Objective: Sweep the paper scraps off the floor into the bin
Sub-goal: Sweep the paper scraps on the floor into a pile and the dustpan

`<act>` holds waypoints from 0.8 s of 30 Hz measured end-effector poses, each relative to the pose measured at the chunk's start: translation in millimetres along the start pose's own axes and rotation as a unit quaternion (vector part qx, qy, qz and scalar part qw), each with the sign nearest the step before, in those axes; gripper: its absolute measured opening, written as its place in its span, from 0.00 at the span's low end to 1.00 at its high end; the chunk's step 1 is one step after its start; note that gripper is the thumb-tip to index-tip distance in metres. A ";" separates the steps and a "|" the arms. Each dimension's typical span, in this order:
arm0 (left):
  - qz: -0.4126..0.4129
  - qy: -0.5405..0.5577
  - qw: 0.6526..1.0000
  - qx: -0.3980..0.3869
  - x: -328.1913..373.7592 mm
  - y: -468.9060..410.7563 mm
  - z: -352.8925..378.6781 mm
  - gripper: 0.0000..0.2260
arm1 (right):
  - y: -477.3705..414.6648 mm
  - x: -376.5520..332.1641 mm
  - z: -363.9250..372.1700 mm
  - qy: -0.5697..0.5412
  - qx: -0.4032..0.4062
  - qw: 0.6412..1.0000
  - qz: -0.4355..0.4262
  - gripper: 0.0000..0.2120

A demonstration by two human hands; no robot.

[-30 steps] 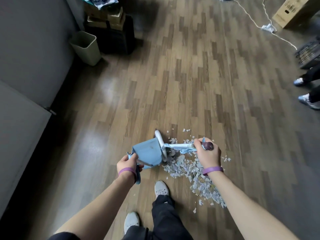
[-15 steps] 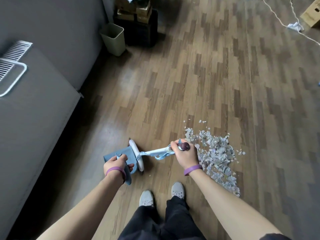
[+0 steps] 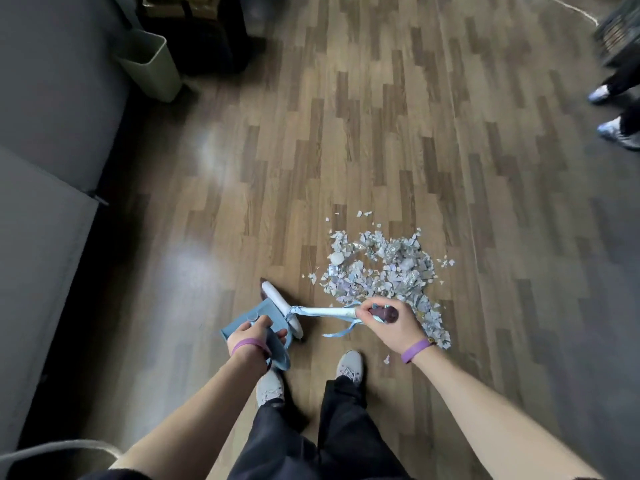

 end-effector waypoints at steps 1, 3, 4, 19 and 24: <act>0.001 -0.007 1.000 -0.006 -4.1 4.7 18.5 0.17 | -3.0 8.5 -18.2 -0.002 0.005 1.000 0.004 0.04; 0.004 -0.021 1.000 -0.021 -10.2 13.6 57.5 0.16 | -9.5 25.5 -54.8 -0.002 0.015 1.000 0.012 0.04; 0.008 -0.024 0.999 -0.027 -11.1 18.3 76.5 0.18 | -12.2 33.0 -72.6 -0.002 0.026 1.000 0.016 0.04; 0.035 -0.123 0.990 -0.056 9.8 26.4 196.8 0.19 | -19.2 73.5 -174.9 -0.084 0.147 0.980 0.106 0.04; 0.145 -0.208 0.966 -0.048 56.9 44.5 195.1 0.04 | -14.5 41.9 -156.2 -0.108 0.235 0.956 0.139 0.26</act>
Point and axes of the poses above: each hand's wrist, its own y-axis away from the middle knuckle, its own z-axis out of the palm, x = y × z, the point moved 6 cm from there along -y, towards the middle knuckle, and after that the axes turned 6 degrees about z, right-handed, at the moved point
